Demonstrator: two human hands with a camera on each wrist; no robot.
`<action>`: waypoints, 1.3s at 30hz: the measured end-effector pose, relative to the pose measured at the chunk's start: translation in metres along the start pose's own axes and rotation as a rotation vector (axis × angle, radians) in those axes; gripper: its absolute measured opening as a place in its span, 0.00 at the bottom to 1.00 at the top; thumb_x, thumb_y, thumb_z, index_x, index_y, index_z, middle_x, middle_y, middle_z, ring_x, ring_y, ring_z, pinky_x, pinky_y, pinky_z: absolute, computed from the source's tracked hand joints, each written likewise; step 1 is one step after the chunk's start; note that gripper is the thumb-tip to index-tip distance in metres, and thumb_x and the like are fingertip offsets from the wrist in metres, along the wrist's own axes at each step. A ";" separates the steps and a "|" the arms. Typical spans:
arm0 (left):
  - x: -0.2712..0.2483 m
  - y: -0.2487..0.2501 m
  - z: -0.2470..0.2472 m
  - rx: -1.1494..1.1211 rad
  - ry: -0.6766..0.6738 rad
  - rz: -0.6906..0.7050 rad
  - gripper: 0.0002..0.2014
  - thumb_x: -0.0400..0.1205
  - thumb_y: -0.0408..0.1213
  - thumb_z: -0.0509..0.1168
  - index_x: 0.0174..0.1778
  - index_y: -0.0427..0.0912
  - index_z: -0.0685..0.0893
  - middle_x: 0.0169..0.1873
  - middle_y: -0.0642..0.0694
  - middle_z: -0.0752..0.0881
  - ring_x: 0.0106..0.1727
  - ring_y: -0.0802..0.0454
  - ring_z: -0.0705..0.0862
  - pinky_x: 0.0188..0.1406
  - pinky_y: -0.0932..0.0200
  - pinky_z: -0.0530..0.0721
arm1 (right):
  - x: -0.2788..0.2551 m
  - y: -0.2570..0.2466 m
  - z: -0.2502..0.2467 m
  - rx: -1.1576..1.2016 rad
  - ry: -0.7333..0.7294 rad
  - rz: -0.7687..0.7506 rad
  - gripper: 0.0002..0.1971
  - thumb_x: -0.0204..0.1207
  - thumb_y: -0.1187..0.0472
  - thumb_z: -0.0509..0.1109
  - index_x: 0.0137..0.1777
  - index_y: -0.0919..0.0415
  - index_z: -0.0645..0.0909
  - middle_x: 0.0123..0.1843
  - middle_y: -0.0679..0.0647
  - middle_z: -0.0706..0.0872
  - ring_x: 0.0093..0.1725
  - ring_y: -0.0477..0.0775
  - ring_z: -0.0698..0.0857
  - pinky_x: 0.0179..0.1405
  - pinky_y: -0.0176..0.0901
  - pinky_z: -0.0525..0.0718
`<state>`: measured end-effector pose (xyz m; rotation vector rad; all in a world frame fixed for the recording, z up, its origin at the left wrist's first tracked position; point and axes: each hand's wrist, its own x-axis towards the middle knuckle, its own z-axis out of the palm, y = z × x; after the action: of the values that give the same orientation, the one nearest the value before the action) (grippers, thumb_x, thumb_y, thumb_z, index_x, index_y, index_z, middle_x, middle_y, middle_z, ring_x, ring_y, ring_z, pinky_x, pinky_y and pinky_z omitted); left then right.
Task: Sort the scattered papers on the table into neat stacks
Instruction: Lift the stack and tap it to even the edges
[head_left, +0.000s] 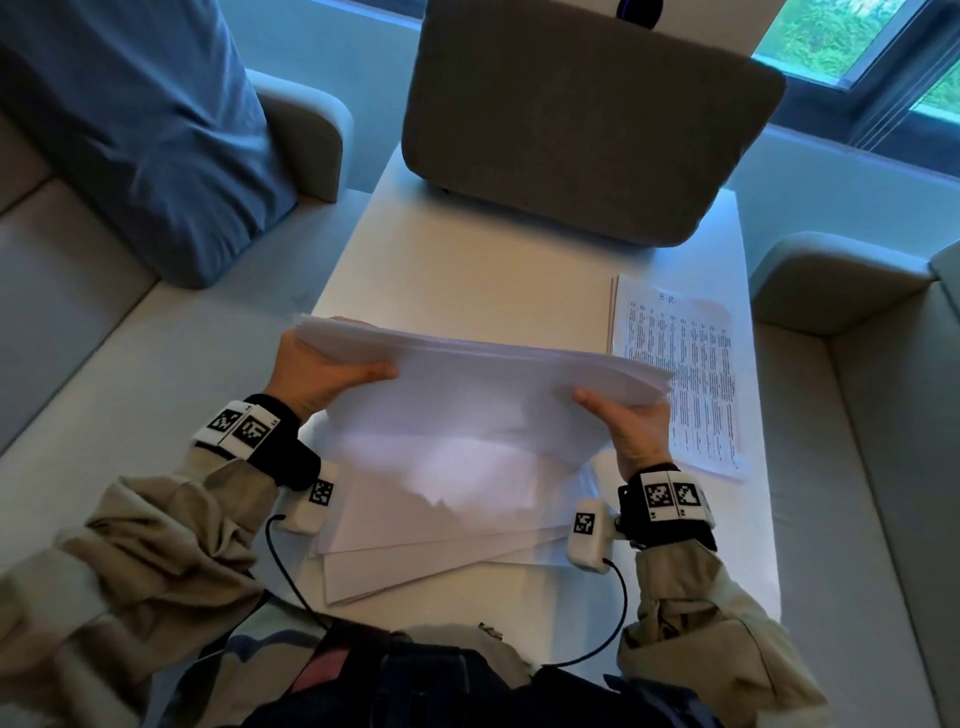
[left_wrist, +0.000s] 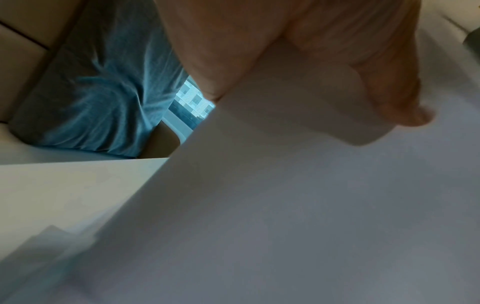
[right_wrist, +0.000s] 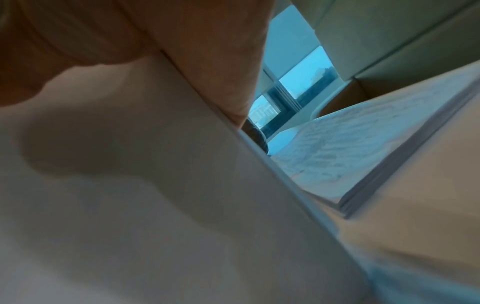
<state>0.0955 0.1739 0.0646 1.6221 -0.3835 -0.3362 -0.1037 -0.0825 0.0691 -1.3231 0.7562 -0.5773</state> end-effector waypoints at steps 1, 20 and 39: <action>0.001 -0.002 0.000 0.005 0.023 -0.024 0.20 0.55 0.28 0.84 0.37 0.47 0.86 0.29 0.62 0.89 0.34 0.69 0.85 0.37 0.72 0.83 | 0.000 -0.001 0.001 0.005 0.002 -0.002 0.24 0.43 0.62 0.85 0.43 0.58 0.85 0.35 0.47 0.91 0.38 0.44 0.90 0.38 0.42 0.85; -0.003 0.100 0.038 0.362 -0.250 0.491 0.13 0.60 0.46 0.83 0.21 0.51 0.85 0.19 0.55 0.81 0.24 0.63 0.72 0.25 0.65 0.76 | -0.029 -0.065 0.048 -0.678 -0.152 -0.851 0.06 0.74 0.52 0.73 0.46 0.50 0.91 0.40 0.37 0.90 0.36 0.39 0.87 0.32 0.34 0.81; -0.004 0.080 0.054 -0.160 -0.052 0.151 0.19 0.54 0.38 0.86 0.39 0.46 0.88 0.36 0.58 0.91 0.40 0.58 0.89 0.42 0.60 0.87 | -0.024 -0.074 0.047 0.042 0.088 -0.283 0.15 0.56 0.71 0.83 0.40 0.58 0.86 0.32 0.42 0.90 0.34 0.40 0.88 0.35 0.33 0.84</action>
<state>0.0646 0.1219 0.1400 1.4210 -0.5030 -0.2871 -0.0793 -0.0469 0.1493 -1.3831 0.6279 -0.8766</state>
